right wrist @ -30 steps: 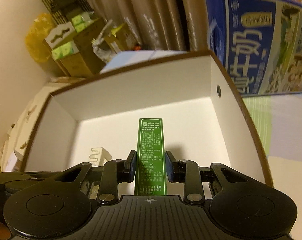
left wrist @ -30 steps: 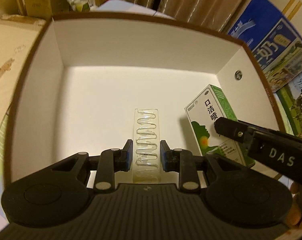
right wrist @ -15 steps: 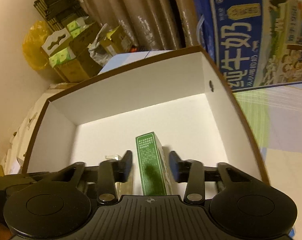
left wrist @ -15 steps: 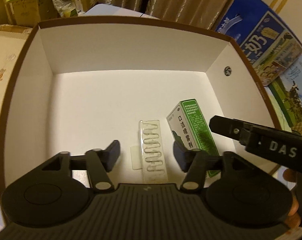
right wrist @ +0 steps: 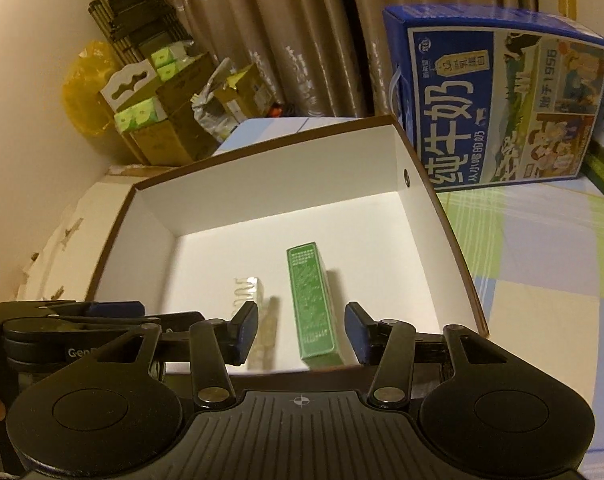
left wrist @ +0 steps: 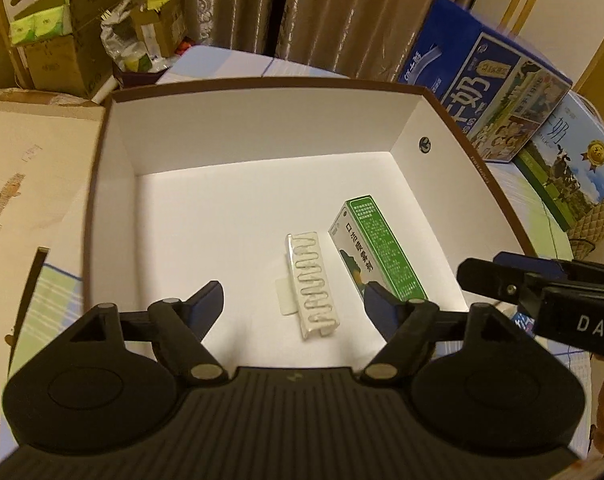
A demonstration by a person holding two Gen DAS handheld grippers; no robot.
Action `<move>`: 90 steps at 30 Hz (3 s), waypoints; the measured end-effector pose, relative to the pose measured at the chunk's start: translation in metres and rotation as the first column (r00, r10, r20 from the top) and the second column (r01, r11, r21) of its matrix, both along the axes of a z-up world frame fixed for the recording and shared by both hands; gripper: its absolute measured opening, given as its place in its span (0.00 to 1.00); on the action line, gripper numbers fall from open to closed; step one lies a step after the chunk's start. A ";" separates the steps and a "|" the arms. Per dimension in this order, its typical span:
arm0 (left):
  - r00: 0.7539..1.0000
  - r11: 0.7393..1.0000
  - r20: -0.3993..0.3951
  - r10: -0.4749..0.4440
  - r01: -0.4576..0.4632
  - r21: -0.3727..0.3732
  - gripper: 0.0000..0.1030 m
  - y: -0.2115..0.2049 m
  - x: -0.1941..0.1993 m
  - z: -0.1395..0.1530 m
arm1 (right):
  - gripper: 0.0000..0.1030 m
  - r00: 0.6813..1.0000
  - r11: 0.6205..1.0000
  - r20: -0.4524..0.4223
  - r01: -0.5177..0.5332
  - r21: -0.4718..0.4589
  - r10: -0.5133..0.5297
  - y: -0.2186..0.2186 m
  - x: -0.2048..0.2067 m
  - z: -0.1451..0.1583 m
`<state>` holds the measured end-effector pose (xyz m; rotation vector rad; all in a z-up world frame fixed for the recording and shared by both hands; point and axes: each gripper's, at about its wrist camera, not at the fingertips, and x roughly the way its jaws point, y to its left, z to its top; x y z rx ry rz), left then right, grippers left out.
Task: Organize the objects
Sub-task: 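Open the right tool to drop the green box while the left tool releases the tray, then pull both tools back out of the brown box toward the table items, then move the right tool onto the white cloth and close on it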
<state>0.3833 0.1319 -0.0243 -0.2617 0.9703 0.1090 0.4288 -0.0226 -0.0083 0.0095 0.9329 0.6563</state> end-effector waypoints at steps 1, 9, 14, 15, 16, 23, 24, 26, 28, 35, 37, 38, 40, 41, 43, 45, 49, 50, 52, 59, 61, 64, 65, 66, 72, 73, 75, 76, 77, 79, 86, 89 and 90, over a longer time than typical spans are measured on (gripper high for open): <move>1.000 1.000 0.003 0.004 -0.004 0.002 0.72 -0.001 -0.005 0.002 | 0.44 1.000 1.000 0.002 0.000 0.005 0.000 -0.002 -0.004 0.002; 0.999 0.999 0.021 0.038 -0.039 0.024 0.73 -0.014 -0.046 0.022 | 0.44 0.999 0.999 0.029 -0.024 0.034 0.023 -0.021 -0.030 0.016; 0.998 0.997 0.040 0.057 -0.059 0.041 0.75 -0.027 -0.075 0.035 | 0.44 0.997 0.997 0.054 -0.056 0.049 0.053 -0.036 -0.052 0.027; 0.997 0.997 0.042 0.063 -0.064 0.043 0.75 -0.030 -0.081 0.037 | 0.44 0.997 0.997 0.058 -0.062 0.050 0.059 -0.040 -0.057 0.029; 0.997 0.997 0.044 0.065 -0.067 0.045 0.76 -0.033 -0.087 0.039 | 0.44 0.996 0.996 0.061 -0.067 0.053 0.064 -0.044 -0.061 0.031; 0.996 0.995 0.056 0.074 -0.078 0.060 0.77 -0.058 -0.122 0.050 | 0.44 0.994 0.993 0.066 -0.092 0.079 0.087 -0.073 -0.088 0.038; 0.996 0.995 0.057 0.074 -0.078 0.062 0.77 -0.063 -0.127 0.050 | 0.44 0.994 0.992 0.066 -0.095 0.081 0.090 -0.078 -0.092 0.038; 0.996 0.995 0.055 0.075 -0.078 0.065 0.78 -0.069 -0.136 0.051 | 0.44 0.993 0.992 0.068 -0.100 0.081 0.094 -0.087 -0.101 0.039; 0.996 0.995 0.054 0.076 -0.079 0.068 0.79 -0.074 -0.145 0.051 | 0.44 0.993 0.992 0.067 -0.101 0.082 0.096 -0.096 -0.109 0.039; 0.995 0.992 0.044 0.091 -0.095 0.083 0.79 -0.083 -0.175 0.050 | 0.44 0.994 0.992 0.053 -0.098 0.080 0.094 -0.124 -0.131 0.035; 0.995 0.991 0.040 0.094 -0.097 0.087 0.79 -0.085 -0.183 0.050 | 0.44 0.994 0.992 0.050 -0.097 0.079 0.093 -0.130 -0.136 0.034; 0.995 0.991 0.039 0.095 -0.098 0.088 0.79 -0.086 -0.186 0.049 | 0.44 0.995 0.992 0.048 -0.095 0.080 0.091 -0.133 -0.139 0.033; 0.995 0.992 0.037 0.090 -0.093 0.090 0.79 -0.089 -0.193 0.048 | 0.44 0.995 0.993 0.045 -0.092 0.079 0.088 -0.139 -0.142 0.032; 0.995 0.992 0.033 0.089 -0.092 0.091 0.79 -0.090 -0.195 0.047 | 0.44 0.996 0.993 0.043 -0.088 0.077 0.085 -0.142 -0.144 0.031; 0.996 0.992 0.027 0.086 -0.088 0.090 0.79 -0.092 -0.200 0.044 | 0.44 0.996 0.994 0.037 -0.083 0.074 0.080 -0.147 -0.147 0.029; 0.996 0.993 0.020 0.084 -0.085 0.086 0.79 -0.093 -0.205 0.041 | 0.44 0.997 0.995 0.028 -0.077 0.069 0.075 -0.151 -0.151 0.026; 0.997 0.994 0.002 0.075 -0.075 0.076 0.79 -0.095 -0.211 0.033 | 0.44 0.998 0.996 0.011 -0.065 0.056 0.064 -0.158 -0.157 0.019; 0.997 0.995 -0.004 0.073 -0.073 0.073 0.79 -0.095 -0.212 0.031 | 0.44 0.998 0.997 0.007 -0.062 0.054 0.062 -0.159 -0.157 0.018; 0.998 0.996 -0.013 0.068 -0.067 0.067 0.79 -0.096 -0.213 0.027 | 0.44 0.998 0.997 0.000 -0.055 0.047 0.055 -0.162 -0.160 0.015; 0.999 0.998 -0.032 0.039 -0.038 0.046 0.79 -0.100 -0.211 0.019 | 0.44 0.999 0.999 -0.020 -0.035 0.021 0.035 -0.170 -0.167 0.006; 0.999 0.999 -0.034 0.027 -0.026 0.043 0.79 -0.102 -0.209 0.018 | 0.44 0.999 0.999 -0.026 -0.031 0.019 0.032 -0.172 -0.168 0.004; 0.999 0.999 -0.037 0.012 -0.010 0.045 0.80 -0.104 -0.207 0.016 | 0.44 0.999 0.999 -0.031 -0.027 0.018 0.028 -0.176 -0.169 0.002; 0.999 0.999 -0.038 0.006 -0.004 0.046 0.80 -0.105 -0.207 0.015 | 0.44 0.999 1.000 -0.034 -0.028 0.013 0.028 -0.177 -0.169 0.000; 0.999 0.999 -0.039 0.000 0.002 0.046 0.80 -0.105 -0.206 0.014 | 0.44 0.999 1.000 -0.035 -0.028 0.010 0.028 -0.178 -0.170 -0.002; 0.999 0.998 -0.044 -0.030 0.032 0.053 0.80 -0.109 -0.200 0.010 | 0.44 0.998 1.000 -0.065 0.024 -0.020 -0.025 -0.190 -0.169 -0.014; 0.998 0.998 -0.045 -0.032 0.035 0.054 0.80 -0.110 -0.199 0.009 | 0.44 0.997 0.999 -0.071 0.033 -0.029 -0.035 -0.192 -0.168 -0.016; 0.998 0.998 -0.047 -0.037 0.040 0.057 0.81 -0.110 -0.197 0.006 | 0.44 0.996 0.998 -0.082 0.042 -0.042 -0.045 -0.194 -0.167 -0.021; 0.998 0.997 -0.048 -0.041 0.044 0.059 0.81 -0.110 -0.196 0.005 | 0.44 0.995 0.998 -0.086 0.050 -0.049 -0.054 -0.195 -0.166 -0.023; 0.998 0.997 -0.049 -0.044 0.047 0.058 0.81 -0.110 -0.194 0.004 | 0.44 0.994 0.997 -0.092 0.059 -0.055 -0.064 -0.196 -0.164 -0.025; 0.998 0.997 -0.048 -0.052 0.055 0.056 0.81 -0.111 -0.192 0.002 | 0.45 0.990 0.995 -0.105 0.085 -0.058 -0.090 -0.200 -0.162 -0.029; 0.996 0.995 -0.044 -0.082 0.085 0.057 0.81 -0.112 -0.183 -0.005 | 0.71 0.964 0.979 -0.171 0.203 -0.019 -0.204 -0.214 -0.151 -0.044; 0.995 0.994 -0.049 -0.090 0.093 0.059 0.81 -0.111 -0.177 -0.009 | 0.74 0.960 0.975 -0.169 0.223 -0.012 -0.222 -0.214 -0.145 -0.048; 0.994 0.994 -0.051 -0.093 0.096 0.061 0.81 -0.111 -0.176 -0.010 | 0.74 0.959 0.973 -0.170 0.229 -0.009 -0.227 -0.214 -0.144 -0.050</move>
